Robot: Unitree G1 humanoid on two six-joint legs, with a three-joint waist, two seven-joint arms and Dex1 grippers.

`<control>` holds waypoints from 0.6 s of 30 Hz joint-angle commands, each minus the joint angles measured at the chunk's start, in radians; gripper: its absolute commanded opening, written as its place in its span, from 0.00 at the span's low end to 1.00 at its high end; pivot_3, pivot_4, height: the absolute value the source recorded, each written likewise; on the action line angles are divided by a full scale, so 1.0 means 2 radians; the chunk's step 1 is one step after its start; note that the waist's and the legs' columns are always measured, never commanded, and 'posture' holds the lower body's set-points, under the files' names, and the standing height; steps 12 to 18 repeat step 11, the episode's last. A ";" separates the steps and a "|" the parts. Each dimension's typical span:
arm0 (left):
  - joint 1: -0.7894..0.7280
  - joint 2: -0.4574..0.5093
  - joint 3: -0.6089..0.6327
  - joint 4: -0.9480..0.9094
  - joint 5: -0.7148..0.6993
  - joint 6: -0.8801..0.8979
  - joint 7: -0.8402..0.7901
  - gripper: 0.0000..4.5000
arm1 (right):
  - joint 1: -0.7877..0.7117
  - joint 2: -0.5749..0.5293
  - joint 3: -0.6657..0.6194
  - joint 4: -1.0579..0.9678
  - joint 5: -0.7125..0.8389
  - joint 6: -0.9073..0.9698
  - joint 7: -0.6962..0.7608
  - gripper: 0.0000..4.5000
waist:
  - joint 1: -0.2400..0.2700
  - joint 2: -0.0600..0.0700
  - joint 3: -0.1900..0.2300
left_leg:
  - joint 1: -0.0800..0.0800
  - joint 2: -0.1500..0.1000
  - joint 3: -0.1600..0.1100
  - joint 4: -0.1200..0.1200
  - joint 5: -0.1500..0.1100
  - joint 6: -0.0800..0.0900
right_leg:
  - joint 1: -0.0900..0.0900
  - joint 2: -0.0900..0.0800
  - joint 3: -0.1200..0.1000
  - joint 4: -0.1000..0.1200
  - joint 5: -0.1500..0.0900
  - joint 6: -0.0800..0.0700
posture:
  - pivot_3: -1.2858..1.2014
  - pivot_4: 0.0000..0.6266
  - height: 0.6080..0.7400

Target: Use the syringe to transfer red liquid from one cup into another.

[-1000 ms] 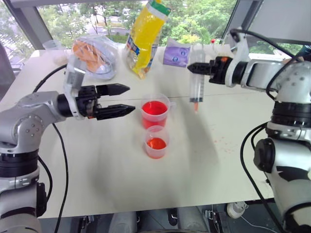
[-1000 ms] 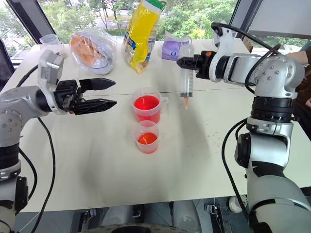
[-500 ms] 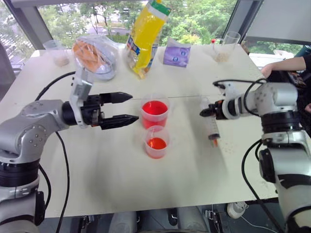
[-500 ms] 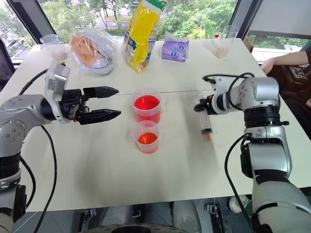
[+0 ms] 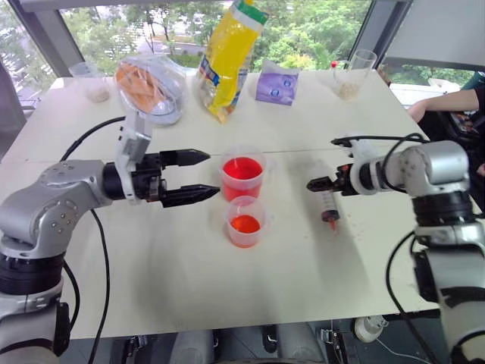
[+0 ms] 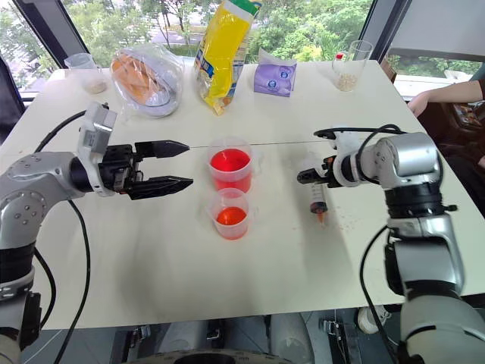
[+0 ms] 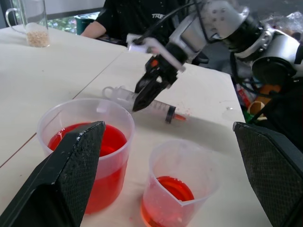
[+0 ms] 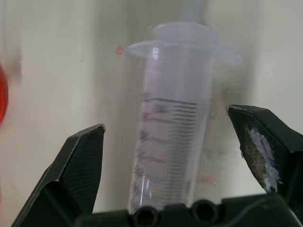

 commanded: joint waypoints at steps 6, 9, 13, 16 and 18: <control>0.004 0.024 0.024 -0.015 -0.010 -0.001 0.001 1.00 | 0.035 -0.102 -0.074 -0.210 0.084 -0.096 0.164 0.99 | -0.001 0.000 0.000 | 0.000 0.000 0.000 0.000 0.000 0.000 | 0.000 0.000 0.000 0.000 0.000 0.000 | 0.52 0.24 1.00; 0.010 0.033 0.030 -0.016 -0.012 -0.001 0.001 1.00 | 0.049 -0.114 -0.097 -0.233 0.100 -0.104 0.180 0.99 | 0.000 0.000 0.000 | 0.000 0.000 0.000 0.000 0.000 0.000 | 0.000 0.000 0.000 0.000 0.000 0.000 | 0.52 0.24 1.00; 0.013 0.038 0.036 -0.020 -0.017 0.005 0.006 1.00 | 0.066 -0.117 -0.120 -0.253 0.120 -0.106 0.191 0.99 | 0.000 0.000 0.000 | 0.000 0.000 0.000 0.000 0.000 0.000 | 0.000 0.000 0.000 0.000 0.000 0.000 | 0.52 0.24 1.00; 0.013 0.038 0.036 -0.020 -0.017 0.005 0.006 1.00 | 0.066 -0.117 -0.120 -0.253 0.120 -0.106 0.191 0.99 | 0.000 0.000 0.000 | 0.000 0.000 0.000 0.000 0.000 0.000 | 0.000 0.000 0.000 0.000 0.000 0.000 | 0.52 0.24 1.00; 0.013 0.038 0.036 -0.020 -0.017 0.005 0.006 1.00 | 0.066 -0.117 -0.120 -0.253 0.120 -0.106 0.191 0.99 | 0.000 0.000 0.000 | 0.000 0.000 0.000 0.000 0.000 0.000 | 0.000 0.000 0.000 0.000 0.000 0.000 | 0.52 0.24 1.00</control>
